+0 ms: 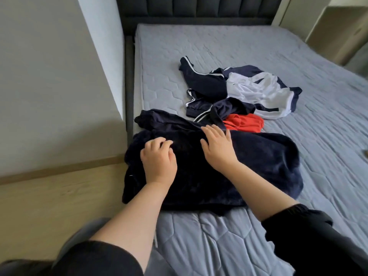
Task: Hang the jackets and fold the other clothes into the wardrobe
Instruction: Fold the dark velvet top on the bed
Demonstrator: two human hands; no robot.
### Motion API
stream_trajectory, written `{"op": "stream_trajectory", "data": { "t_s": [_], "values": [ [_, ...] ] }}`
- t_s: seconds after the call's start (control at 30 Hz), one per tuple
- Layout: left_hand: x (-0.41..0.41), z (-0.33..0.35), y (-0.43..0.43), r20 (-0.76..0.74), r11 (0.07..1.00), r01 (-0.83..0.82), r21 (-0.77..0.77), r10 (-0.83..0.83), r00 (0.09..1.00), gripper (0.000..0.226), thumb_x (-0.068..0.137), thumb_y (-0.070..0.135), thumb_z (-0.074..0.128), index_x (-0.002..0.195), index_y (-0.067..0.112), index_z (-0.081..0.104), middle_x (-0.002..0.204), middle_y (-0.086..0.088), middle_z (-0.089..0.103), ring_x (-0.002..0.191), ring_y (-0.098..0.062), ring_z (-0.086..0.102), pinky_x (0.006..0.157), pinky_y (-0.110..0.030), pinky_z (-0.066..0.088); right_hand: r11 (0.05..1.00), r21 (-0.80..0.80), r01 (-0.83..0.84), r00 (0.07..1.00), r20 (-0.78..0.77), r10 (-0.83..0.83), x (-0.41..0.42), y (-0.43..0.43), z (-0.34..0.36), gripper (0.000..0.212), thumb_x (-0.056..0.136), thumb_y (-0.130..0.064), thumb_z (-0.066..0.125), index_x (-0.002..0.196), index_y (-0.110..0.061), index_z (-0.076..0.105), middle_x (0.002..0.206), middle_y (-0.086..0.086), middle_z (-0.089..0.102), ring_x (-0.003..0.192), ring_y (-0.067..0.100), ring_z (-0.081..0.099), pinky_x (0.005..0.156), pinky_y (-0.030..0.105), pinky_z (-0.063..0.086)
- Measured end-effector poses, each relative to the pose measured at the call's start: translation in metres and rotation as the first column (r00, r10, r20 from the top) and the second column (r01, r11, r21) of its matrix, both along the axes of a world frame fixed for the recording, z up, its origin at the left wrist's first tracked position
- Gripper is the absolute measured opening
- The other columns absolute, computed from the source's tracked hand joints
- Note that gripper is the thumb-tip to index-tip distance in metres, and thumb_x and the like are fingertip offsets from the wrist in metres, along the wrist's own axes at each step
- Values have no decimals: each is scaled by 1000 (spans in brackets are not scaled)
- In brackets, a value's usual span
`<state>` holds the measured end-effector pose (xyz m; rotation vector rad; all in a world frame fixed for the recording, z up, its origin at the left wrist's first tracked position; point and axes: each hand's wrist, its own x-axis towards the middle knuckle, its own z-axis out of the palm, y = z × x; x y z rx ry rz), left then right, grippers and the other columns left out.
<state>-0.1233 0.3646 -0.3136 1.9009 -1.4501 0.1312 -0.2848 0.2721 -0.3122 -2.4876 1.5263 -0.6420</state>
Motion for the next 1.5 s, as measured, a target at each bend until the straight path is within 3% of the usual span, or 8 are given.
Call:
{"op": "stream_trajectory", "data": {
  "t_s": [0.23,0.47,0.6,0.77,0.87,1.17,1.3,1.5],
  "values": [
    [42,-4,-13,-466,852,-224,473,458,757,63,89,52,55,135,12,42,132,-11,54,117,-33,51,94,-45,45,971,231,61,960,252,-120,2,3,-30,43,95,-20,51,138,-14,48,144,5,46,140,19,30,117,40,8],
    [91,-9,-7,-363,818,-326,474,519,774,33,94,35,53,77,7,52,86,-16,61,81,-35,57,66,-36,41,945,326,18,947,297,-120,-5,-5,-28,43,96,-21,52,139,-15,47,146,3,44,140,17,30,117,37,5],
    [90,-11,0,-351,762,-371,531,596,722,24,96,26,51,98,3,57,104,-18,61,99,-39,57,80,-43,47,946,322,32,940,313,-138,-3,-2,-29,43,96,-18,51,139,-14,47,146,3,43,140,16,30,117,36,5],
    [43,4,-10,111,994,-101,32,97,989,38,89,16,53,126,8,53,132,-14,51,124,-34,43,99,-48,37,961,269,70,979,166,-118,1,3,-31,45,100,-21,41,145,-14,38,153,3,33,144,15,20,118,39,4],
    [14,-6,-9,290,927,192,322,-289,912,54,97,35,35,149,21,27,156,-6,24,145,-28,16,113,-52,20,962,254,95,990,80,-119,4,4,-31,49,101,-26,38,148,-15,31,157,1,24,147,14,12,118,41,2],
    [67,-33,-3,-75,681,9,732,67,995,103,74,82,44,148,39,-13,159,4,-16,146,-25,-11,116,-53,4,968,173,181,981,33,-190,-9,11,-39,55,100,-32,39,150,-15,27,160,1,14,148,15,3,118,38,-1],
    [84,-34,-2,-556,732,144,665,357,751,133,59,67,76,150,30,-13,159,-4,12,142,-32,23,113,-49,27,965,184,188,981,7,-193,-7,11,-38,55,100,-32,38,151,-15,25,161,1,12,148,14,2,118,38,-1],
    [94,-31,-1,-706,784,208,585,366,606,104,52,54,87,138,17,42,134,-3,53,118,-27,54,100,-44,46,963,184,196,980,-3,-199,-8,13,-38,54,100,-31,37,151,-15,26,160,2,13,148,16,3,118,38,0]
  ]
}}
